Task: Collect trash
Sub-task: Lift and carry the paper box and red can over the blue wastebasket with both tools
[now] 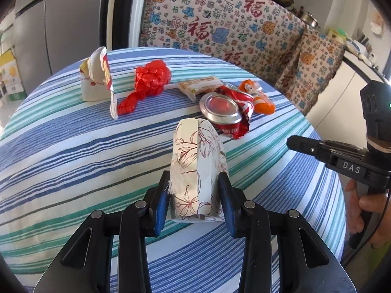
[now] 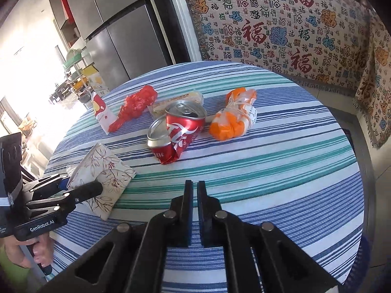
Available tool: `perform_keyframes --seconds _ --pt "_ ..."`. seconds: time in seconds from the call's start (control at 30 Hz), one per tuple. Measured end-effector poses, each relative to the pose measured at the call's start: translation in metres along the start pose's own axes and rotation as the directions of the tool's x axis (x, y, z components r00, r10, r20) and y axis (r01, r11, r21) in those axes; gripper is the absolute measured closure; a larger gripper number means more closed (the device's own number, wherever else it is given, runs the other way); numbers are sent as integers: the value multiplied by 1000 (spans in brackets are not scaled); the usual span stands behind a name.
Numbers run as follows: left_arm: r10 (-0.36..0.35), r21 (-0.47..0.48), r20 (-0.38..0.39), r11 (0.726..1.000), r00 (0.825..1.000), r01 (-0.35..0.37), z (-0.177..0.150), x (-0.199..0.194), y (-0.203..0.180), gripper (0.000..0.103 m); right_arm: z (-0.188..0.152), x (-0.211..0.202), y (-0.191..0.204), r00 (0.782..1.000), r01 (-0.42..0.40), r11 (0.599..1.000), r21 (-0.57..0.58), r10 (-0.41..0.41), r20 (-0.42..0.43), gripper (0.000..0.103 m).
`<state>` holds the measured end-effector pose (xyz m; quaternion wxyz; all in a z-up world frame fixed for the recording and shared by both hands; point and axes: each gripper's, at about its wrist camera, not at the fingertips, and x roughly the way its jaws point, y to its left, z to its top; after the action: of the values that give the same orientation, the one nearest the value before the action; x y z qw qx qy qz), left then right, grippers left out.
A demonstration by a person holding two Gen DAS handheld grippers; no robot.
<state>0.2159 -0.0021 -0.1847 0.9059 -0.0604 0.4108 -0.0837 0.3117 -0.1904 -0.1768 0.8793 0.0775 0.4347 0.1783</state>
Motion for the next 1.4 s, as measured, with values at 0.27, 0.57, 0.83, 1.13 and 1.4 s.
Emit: perform_keyframes --seconds 0.27,0.57,0.83,1.13,1.4 --pt "-11 -15 -3 1000 1000 11 -1 2 2 64 41 56 22 1000 0 993 116 -3 27 23" --pt "-27 -25 -7 999 1000 27 1 -2 7 65 40 47 23 995 74 989 131 -83 61 65" --pt "-76 -25 5 997 997 76 1 -17 -8 65 -5 -30 2 994 88 995 46 -90 62 64" --pt "-98 58 -8 993 995 98 -6 -21 -79 65 -48 -89 -54 986 140 984 113 -149 79 64" --pt "-83 118 -31 989 996 86 -10 -15 -136 65 -70 -125 -98 976 168 972 166 -187 109 64"
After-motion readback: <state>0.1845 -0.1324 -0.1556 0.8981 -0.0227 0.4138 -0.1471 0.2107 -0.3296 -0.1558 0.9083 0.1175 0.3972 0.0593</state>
